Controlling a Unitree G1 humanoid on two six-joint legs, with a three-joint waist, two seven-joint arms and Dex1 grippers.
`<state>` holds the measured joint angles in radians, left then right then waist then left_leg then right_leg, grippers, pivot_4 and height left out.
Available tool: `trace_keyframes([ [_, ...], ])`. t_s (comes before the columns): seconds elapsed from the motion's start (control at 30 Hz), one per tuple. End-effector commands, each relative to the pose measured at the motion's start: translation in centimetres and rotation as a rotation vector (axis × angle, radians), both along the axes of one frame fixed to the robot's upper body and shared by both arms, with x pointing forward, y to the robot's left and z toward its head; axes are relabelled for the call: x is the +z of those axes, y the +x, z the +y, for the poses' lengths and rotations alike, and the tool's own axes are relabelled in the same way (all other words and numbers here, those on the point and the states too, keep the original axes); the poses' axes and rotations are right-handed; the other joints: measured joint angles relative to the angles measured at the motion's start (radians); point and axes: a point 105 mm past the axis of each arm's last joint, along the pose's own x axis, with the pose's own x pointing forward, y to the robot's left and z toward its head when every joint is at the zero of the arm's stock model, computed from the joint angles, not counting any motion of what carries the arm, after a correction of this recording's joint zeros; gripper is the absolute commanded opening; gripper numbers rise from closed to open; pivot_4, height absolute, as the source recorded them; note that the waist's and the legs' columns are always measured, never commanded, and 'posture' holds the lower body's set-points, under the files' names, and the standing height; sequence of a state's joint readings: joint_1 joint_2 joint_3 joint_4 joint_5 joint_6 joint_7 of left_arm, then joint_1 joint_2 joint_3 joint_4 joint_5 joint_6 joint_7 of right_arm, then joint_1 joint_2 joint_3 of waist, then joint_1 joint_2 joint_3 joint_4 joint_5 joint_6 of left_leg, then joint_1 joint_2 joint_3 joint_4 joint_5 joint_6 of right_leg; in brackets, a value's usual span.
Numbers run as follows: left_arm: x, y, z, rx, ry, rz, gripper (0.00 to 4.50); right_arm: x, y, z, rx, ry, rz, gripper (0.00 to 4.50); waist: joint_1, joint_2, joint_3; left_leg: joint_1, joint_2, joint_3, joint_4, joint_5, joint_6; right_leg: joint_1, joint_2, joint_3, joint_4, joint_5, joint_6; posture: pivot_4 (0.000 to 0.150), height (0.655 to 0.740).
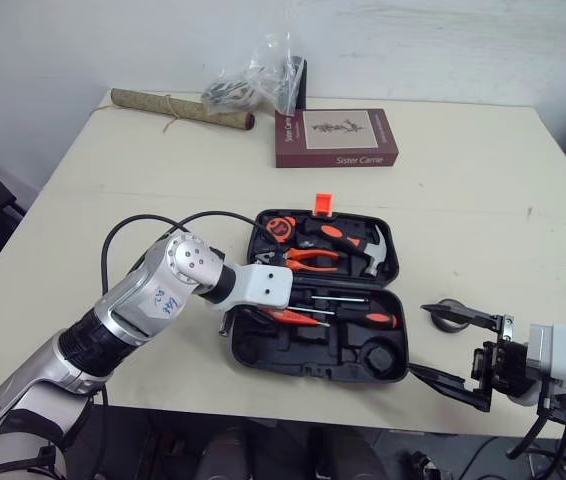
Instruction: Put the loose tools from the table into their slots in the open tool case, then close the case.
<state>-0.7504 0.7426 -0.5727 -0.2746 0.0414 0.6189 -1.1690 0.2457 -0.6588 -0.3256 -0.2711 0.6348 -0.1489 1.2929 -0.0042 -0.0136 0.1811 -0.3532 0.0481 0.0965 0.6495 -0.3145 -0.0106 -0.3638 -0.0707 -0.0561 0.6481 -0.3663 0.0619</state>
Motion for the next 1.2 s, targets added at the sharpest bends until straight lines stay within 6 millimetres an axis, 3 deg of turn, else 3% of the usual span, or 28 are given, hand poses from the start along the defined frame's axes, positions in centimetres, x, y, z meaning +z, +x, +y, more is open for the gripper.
trace_keyframes([
  [0.03,-0.5,0.6,1.1,0.045,0.073,-0.024,0.36,0.4,-0.1,0.2,0.005,0.006,-0.028,4.50,0.001,0.000,0.000,0.000,0.000,0.000,0.000,0.000,0.000,0.000,0.000,0.000,0.000,0.000,0.000,0.150,0.7400],
  [0.23,-0.4,1.2,-0.6,0.051,0.074,-0.063,0.36,0.5,0.3,0.8,0.006,0.010,-0.032,4.50,0.004,0.000,0.000,0.000,0.000,0.000,0.000,0.000,0.000,0.000,0.000,0.000,0.000,0.000,0.000,0.150,0.7400],
  [0.37,-0.7,0.8,-0.3,0.030,0.096,-0.061,0.36,0.5,0.4,0.9,0.004,0.013,-0.033,4.50,0.009,0.000,0.000,0.000,-0.001,-0.001,0.002,0.000,0.001,0.002,-0.001,0.000,0.000,0.000,0.000,0.150,0.7400],
  [0.5,0.5,0.9,0.5,0.019,0.087,-0.087,0.36,0.6,0.6,0.9,-0.002,0.010,-0.032,4.50,0.003,0.000,0.000,0.000,-0.001,-0.001,0.002,0.000,0.001,0.001,-0.001,0.000,0.000,0.000,0.000,0.150,0.7400],
  [0.7,2.5,0.1,-0.2,-0.001,-0.013,-0.082,0.36,1.8,0.9,1.7,0.000,0.012,-0.040,4.50,0.002,0.000,0.000,-0.003,0.000,0.000,0.002,0.001,0.000,-0.005,0.000,0.001,0.004,0.000,0.000,0.150,0.7400],
  [0.93,0.0,0.5,0.8,0.038,0.039,-0.057,0.36,2.9,1.4,2.9,0.005,0.016,-0.039,4.50,0.002,0.000,0.000,-0.007,-0.001,0.000,0.004,0.001,0.000,-0.009,0.000,0.002,0.006,0.000,0.000,0.150,0.7400],
  [1.2,-0.6,0.4,0.3,0.028,0.039,-0.054,0.36,4.3,1.7,3.9,0.004,0.015,-0.042,4.50,0.005,0.000,0.000,-0.007,-0.001,0.001,0.004,0.001,0.000,-0.009,-0.001,0.002,0.007,0.000,0.000,0.150,0.7400],
])
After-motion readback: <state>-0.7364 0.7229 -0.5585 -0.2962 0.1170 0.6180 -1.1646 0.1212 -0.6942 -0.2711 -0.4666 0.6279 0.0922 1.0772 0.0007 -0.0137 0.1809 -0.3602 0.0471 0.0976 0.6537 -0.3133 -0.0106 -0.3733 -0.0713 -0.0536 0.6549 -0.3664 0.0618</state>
